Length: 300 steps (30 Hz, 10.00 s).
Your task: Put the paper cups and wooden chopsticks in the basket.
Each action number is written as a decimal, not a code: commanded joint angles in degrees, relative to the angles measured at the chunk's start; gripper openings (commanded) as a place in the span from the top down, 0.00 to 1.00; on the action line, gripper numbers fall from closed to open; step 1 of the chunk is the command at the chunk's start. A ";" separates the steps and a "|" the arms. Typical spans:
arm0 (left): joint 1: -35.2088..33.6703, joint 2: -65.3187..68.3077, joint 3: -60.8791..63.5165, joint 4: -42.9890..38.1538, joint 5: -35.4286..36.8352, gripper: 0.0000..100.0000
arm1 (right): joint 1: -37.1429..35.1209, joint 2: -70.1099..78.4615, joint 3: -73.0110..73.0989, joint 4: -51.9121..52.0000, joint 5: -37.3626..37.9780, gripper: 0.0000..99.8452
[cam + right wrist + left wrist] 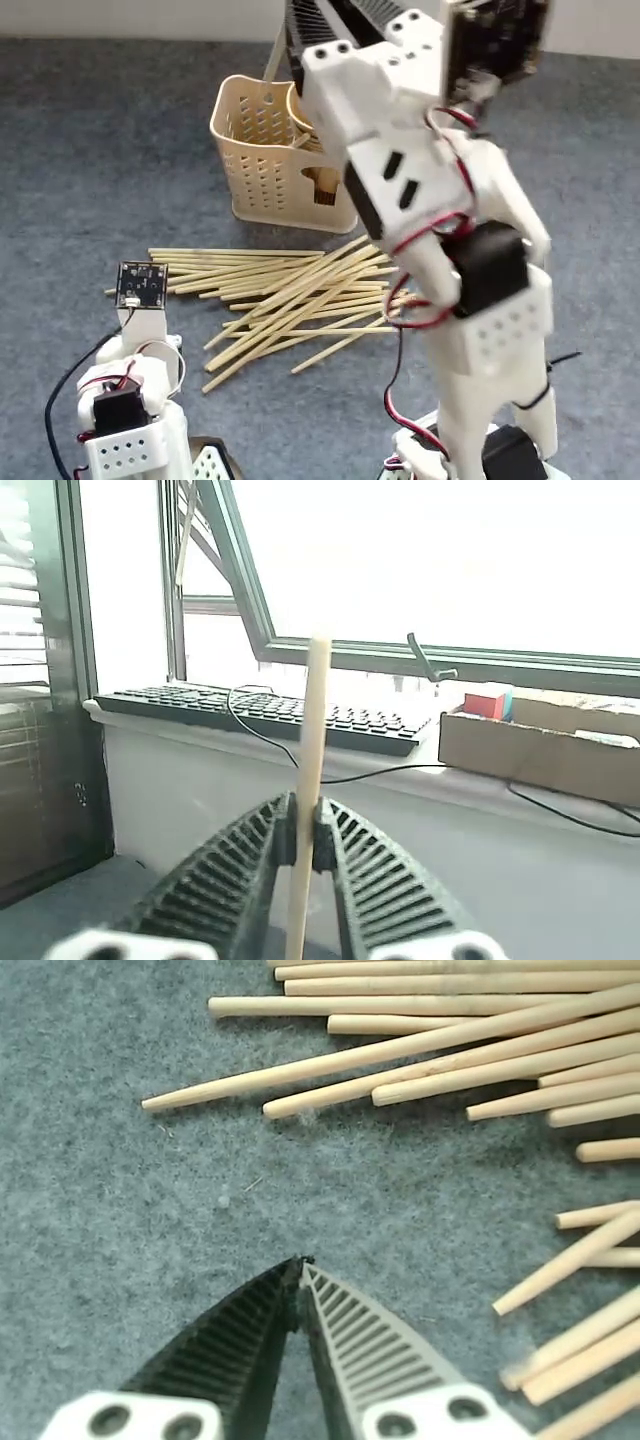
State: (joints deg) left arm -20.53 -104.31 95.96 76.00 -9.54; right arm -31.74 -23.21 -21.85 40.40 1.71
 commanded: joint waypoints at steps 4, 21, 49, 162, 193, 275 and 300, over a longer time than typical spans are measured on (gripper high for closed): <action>0.84 -0.57 1.10 0.35 0.44 1.00 | -0.57 -0.04 17.63 -19.12 -0.44 0.99; 0.84 -0.57 1.10 0.35 0.44 1.00 | -0.57 -0.04 40.40 -34.95 -0.44 0.99; 0.84 -0.57 1.10 0.35 0.44 1.00 | -1.10 -17.54 33.19 6.46 -0.44 0.86; 45.32 65.27 -53.14 -12.48 -9.58 0.88 | 39.34 -81.89 123.65 17.01 -0.79 0.86; 54.29 105.98 -65.98 -25.14 -0.53 0.92 | 39.34 -81.89 123.65 16.92 -0.53 0.86; 28.53 61.14 -70.99 -61.63 12.75 0.99 | 39.25 -81.89 123.65 16.66 -0.53 0.86; 27.47 60.53 -85.14 -22.86 12.48 0.89 | 39.25 -81.89 123.65 16.66 -0.53 0.86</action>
State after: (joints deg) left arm 6.73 -42.24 19.82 40.66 2.86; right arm 7.03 -104.26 95.69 56.84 1.19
